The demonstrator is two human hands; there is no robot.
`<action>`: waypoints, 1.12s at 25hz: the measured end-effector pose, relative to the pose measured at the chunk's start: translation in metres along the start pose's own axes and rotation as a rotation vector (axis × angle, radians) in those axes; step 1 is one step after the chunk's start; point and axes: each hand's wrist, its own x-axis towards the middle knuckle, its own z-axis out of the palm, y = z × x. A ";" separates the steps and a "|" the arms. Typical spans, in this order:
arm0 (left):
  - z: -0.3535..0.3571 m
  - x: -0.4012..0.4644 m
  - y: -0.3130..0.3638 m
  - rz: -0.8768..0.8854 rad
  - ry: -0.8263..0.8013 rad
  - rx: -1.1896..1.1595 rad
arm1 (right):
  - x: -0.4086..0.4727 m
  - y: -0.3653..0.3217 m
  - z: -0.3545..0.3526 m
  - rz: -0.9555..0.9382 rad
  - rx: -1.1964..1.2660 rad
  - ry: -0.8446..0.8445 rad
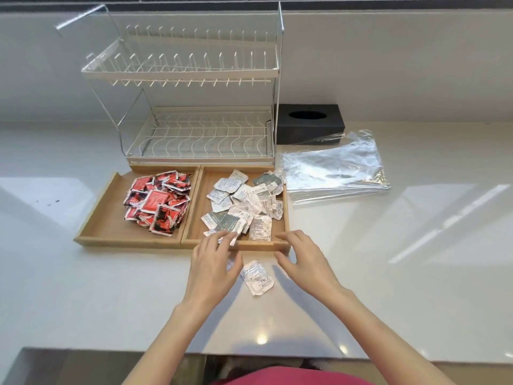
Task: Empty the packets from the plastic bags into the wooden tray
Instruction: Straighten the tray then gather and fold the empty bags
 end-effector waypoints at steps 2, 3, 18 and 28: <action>0.002 -0.013 -0.010 -0.026 -0.044 -0.012 | -0.005 -0.006 0.020 0.037 -0.015 -0.064; 0.004 -0.018 -0.016 -0.035 -0.076 -0.009 | -0.007 -0.009 0.028 0.062 -0.036 -0.105; 0.029 -0.030 -0.054 -0.008 -0.087 -0.037 | -0.004 -0.020 0.075 0.291 -0.118 -0.193; -0.006 0.005 -0.052 0.124 0.157 -0.375 | 0.022 -0.038 0.034 0.133 0.098 0.005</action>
